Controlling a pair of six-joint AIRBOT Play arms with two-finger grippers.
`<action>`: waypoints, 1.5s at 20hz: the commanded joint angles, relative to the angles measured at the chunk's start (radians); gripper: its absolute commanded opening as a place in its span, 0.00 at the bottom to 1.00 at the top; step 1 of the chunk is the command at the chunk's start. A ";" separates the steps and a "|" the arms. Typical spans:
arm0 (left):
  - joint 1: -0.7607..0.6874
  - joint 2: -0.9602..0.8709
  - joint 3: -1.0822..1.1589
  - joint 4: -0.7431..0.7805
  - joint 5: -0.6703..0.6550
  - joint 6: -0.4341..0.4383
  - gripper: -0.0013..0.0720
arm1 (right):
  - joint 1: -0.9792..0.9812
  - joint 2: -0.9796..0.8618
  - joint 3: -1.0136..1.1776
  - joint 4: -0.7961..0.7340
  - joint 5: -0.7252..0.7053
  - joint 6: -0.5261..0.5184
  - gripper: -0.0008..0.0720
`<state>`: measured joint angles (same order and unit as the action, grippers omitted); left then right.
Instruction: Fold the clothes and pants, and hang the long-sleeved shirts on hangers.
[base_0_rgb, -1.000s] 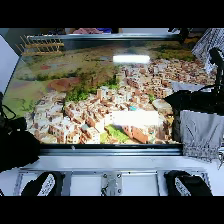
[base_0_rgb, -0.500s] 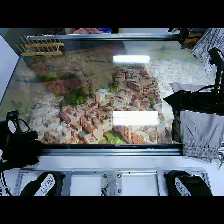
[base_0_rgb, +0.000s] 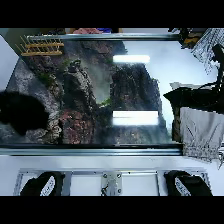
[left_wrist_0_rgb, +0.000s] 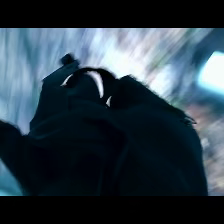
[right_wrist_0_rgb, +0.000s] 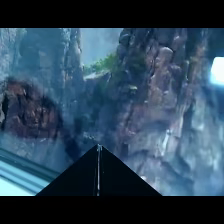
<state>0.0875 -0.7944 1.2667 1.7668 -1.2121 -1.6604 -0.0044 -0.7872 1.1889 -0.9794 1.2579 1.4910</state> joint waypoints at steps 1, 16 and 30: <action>-0.281 0.080 0.271 -0.004 -0.010 -0.026 0.04 | 0.000 0.000 0.000 0.024 -0.037 0.000 0.03; -0.747 -0.493 0.393 -0.017 0.002 -0.251 0.04 | 0.000 0.000 0.000 0.023 -0.056 -0.003 0.03; -0.183 -0.668 0.161 -0.427 0.073 -0.232 0.98 | 0.000 -0.003 0.000 0.022 -0.054 -0.003 0.03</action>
<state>-0.2512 -1.4574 1.5448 1.5089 -1.1751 -1.8961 -0.0044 -0.7891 1.1889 -0.9569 1.2034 1.4879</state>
